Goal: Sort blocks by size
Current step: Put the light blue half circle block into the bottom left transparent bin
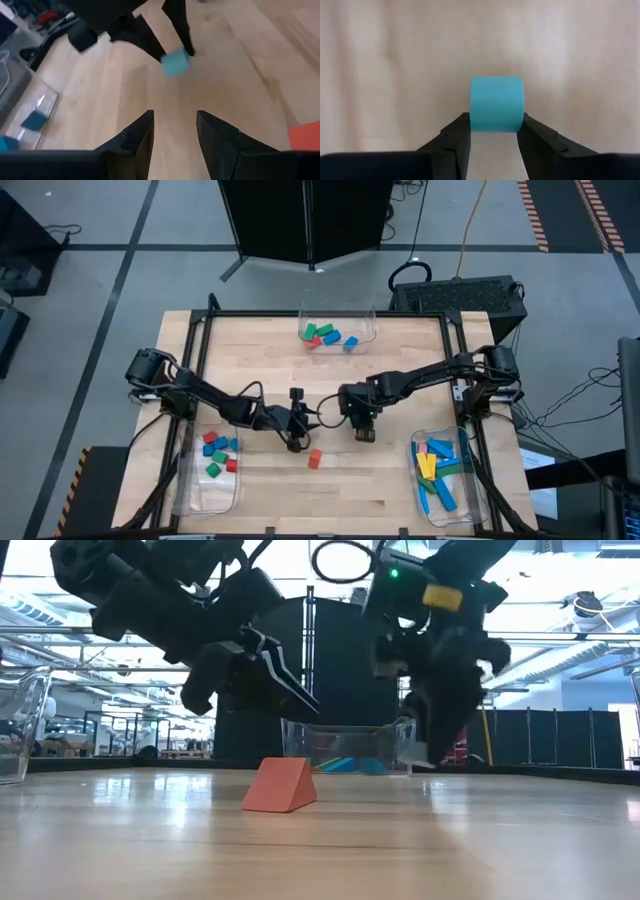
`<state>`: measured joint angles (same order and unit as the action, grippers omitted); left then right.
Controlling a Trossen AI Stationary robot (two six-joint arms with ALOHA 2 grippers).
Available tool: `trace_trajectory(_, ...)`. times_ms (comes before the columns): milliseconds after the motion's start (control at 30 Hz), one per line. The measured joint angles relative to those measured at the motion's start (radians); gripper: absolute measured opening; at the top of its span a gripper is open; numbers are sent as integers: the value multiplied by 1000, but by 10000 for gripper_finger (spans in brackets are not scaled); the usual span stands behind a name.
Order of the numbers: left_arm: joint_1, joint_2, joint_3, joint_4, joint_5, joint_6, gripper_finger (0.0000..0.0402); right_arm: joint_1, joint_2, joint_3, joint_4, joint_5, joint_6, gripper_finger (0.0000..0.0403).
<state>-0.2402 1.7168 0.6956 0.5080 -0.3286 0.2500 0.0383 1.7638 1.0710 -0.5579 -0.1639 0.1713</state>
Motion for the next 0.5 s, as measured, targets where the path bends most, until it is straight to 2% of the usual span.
trace_trajectory(167,-12,0,0,46,22,75,150,0,0,1,120,-120,-2,131)
trace_trajectory(267,-20,0,1,70,90,158,150,0,-1,1,190,-176,-5,132)
trace_trajectory(500,-30,12,1,109,119,218,150,3,-2,2,366,-214,-2,132)
